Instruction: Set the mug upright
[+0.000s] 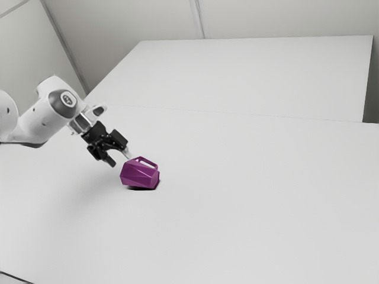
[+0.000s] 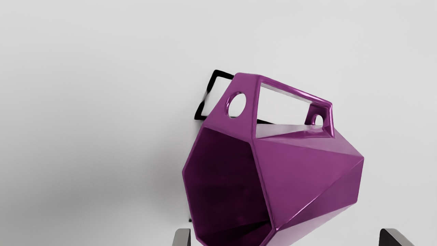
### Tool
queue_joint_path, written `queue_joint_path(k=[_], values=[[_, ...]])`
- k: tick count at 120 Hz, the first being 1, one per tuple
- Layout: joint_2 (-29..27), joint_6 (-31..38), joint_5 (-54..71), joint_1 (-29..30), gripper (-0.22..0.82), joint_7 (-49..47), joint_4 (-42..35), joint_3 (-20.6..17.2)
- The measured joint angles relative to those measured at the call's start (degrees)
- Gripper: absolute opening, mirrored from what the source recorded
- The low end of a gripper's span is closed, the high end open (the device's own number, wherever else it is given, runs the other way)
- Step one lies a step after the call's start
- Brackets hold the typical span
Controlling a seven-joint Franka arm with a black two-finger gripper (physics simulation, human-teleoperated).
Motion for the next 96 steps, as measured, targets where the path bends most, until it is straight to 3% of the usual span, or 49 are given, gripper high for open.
queue_joint_path(k=[69,78,96], values=[[1.49,0.98,-20.46,0.67,0.59,14.74,-5.34,-0.23],[1.5,0.19,-22.5,0.65,0.5,16.24,-5.41,-0.25],[1.44,-1.05,-24.68,0.65,0.15,18.72,-5.36,-0.26]])
